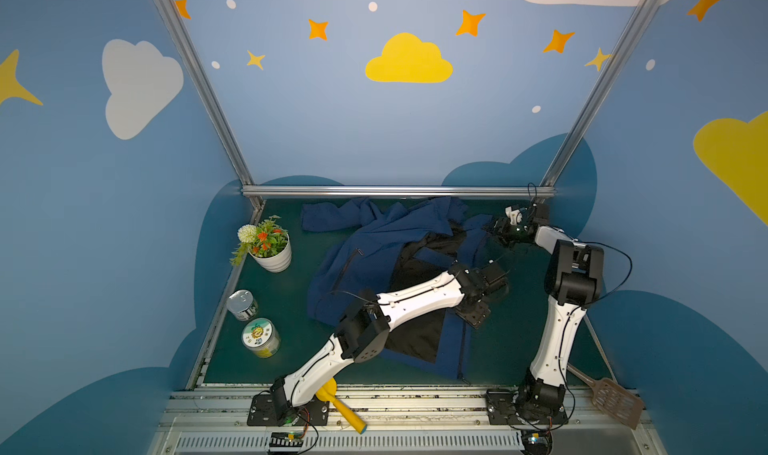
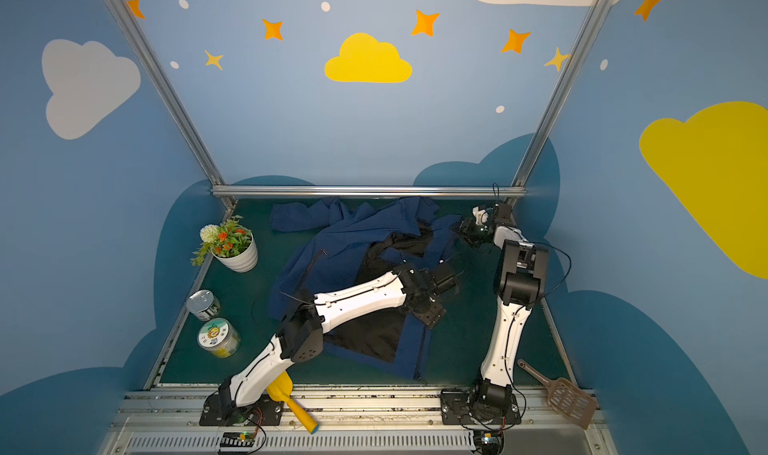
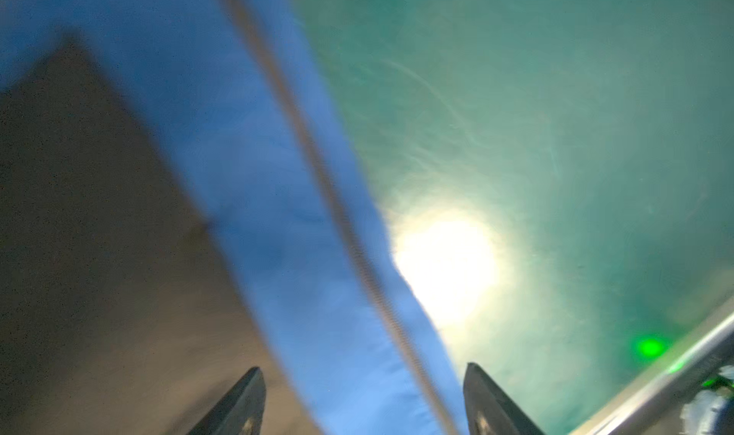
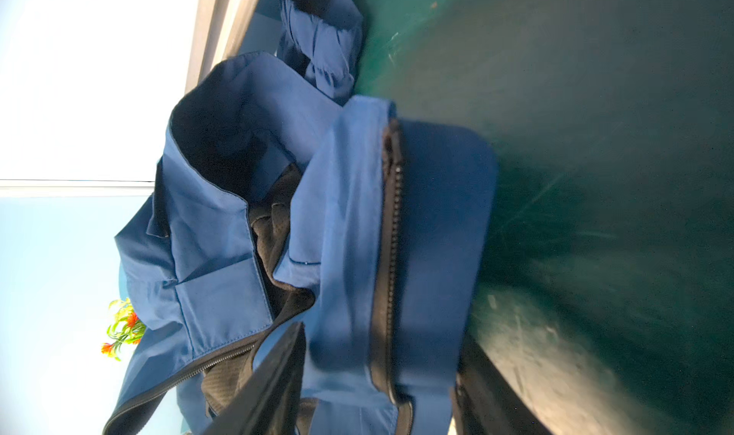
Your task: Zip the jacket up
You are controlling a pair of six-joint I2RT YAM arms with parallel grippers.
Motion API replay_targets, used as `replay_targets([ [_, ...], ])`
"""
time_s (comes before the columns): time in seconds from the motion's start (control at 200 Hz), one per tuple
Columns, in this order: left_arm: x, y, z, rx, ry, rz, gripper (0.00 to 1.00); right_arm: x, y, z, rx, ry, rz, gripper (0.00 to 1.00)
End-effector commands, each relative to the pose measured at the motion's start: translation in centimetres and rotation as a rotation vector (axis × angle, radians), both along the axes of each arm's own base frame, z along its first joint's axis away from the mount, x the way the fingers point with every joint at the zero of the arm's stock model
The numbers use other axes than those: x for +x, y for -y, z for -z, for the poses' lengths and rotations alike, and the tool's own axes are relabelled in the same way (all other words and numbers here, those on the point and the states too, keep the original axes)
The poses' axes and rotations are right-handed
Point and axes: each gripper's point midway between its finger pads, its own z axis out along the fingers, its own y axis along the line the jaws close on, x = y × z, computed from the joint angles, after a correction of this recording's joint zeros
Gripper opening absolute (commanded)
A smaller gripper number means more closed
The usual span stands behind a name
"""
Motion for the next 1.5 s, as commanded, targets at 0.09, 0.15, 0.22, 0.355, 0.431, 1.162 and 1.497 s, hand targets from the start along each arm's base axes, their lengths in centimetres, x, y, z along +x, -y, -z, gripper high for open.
replay_targets([
  [0.09, -0.9, -1.5, 1.8, 0.124, -0.086, -0.035, 0.77, 0.5, -0.5, 0.0, 0.028, 0.016, -0.008, 0.49],
  [0.15, -1.1, -1.4, 2.9, 0.130, -0.103, -0.032, 0.76, 0.7, -0.5, 0.0, 0.033, 0.019, -0.009, 0.47],
  [0.22, -1.4, -0.9, 3.6, 0.115, -0.126, -0.029, 0.73, 0.8, -0.4, -0.1, 0.038, 0.019, -0.006, 0.45],
  [0.355, -1.5, -0.5, 4.6, 0.107, -0.142, -0.027, 0.62, 1.0, -0.6, -0.4, 0.050, 0.019, -0.011, 0.41],
  [0.431, -1.5, -0.4, 5.2, 0.106, -0.160, -0.030, 0.53, 1.0, -0.6, -0.6, 0.053, 0.019, -0.014, 0.37],
  [1.162, 2.9, -1.9, -5.4, -0.094, -0.049, -0.088, 0.03, -2.5, -1.5, -8.2, 0.065, 0.088, -0.030, 0.00],
  [1.497, 4.7, -7.2, -10.5, -0.177, -0.011, -0.178, 0.03, -4.0, -4.7, -14.6, 0.020, 0.183, -0.061, 0.00],
])
